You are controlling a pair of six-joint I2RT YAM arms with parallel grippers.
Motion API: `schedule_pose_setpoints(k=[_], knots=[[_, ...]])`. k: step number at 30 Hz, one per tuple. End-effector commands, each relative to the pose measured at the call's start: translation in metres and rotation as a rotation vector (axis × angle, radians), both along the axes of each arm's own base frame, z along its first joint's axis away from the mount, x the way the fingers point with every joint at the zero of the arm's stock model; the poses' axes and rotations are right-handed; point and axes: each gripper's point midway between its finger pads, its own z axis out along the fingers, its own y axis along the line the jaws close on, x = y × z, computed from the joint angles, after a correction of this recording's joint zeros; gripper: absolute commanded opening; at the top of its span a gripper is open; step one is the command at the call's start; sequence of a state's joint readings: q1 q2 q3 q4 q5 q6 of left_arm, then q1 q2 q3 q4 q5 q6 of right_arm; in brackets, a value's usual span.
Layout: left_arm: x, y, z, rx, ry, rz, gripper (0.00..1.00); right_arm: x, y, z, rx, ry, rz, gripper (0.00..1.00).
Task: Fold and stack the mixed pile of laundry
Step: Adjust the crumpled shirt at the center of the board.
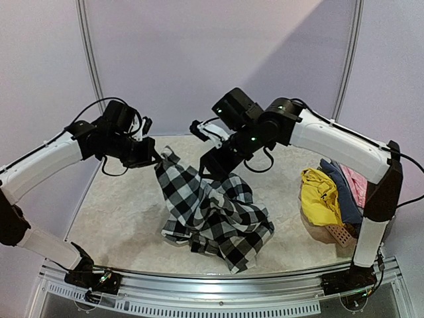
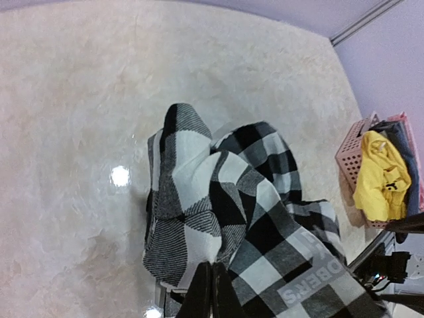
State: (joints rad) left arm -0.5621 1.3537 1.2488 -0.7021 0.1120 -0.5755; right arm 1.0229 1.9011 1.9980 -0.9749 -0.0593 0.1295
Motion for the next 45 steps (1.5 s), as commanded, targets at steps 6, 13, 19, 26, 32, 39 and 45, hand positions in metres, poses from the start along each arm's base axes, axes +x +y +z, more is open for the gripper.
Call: schedule_pose_setpoints(k=[6,13,19,26,32,39,45], knots=[[-0.001,-0.053,0.074,-0.019,-0.108,-0.183,0.00,-0.001,-0.038,0.039,0.157,-0.029,-0.060,0.67],[-0.015,-0.067,0.128,-0.026,-0.205,-0.235,0.00,-0.032,-0.011,0.054,0.308,0.138,0.100,0.69],[-0.023,-0.040,0.139,0.041,-0.214,-0.183,0.00,-0.047,0.010,0.052,0.348,0.236,0.144,0.69],[-0.036,-0.033,0.137,0.024,-0.205,-0.187,0.00,-0.049,0.011,0.052,0.288,0.070,0.187,0.67],[-0.048,-0.037,0.148,-0.024,-0.241,-0.250,0.00,-0.001,-0.020,0.061,0.337,-0.064,-0.057,0.72],[-0.062,-0.048,0.160,-0.098,-0.279,-0.347,0.00,0.014,-0.016,0.054,0.371,-0.046,-0.004,0.75],[-0.062,-0.051,0.158,-0.104,-0.278,-0.358,0.00,-0.001,-0.001,0.036,0.384,0.036,0.149,0.76]])
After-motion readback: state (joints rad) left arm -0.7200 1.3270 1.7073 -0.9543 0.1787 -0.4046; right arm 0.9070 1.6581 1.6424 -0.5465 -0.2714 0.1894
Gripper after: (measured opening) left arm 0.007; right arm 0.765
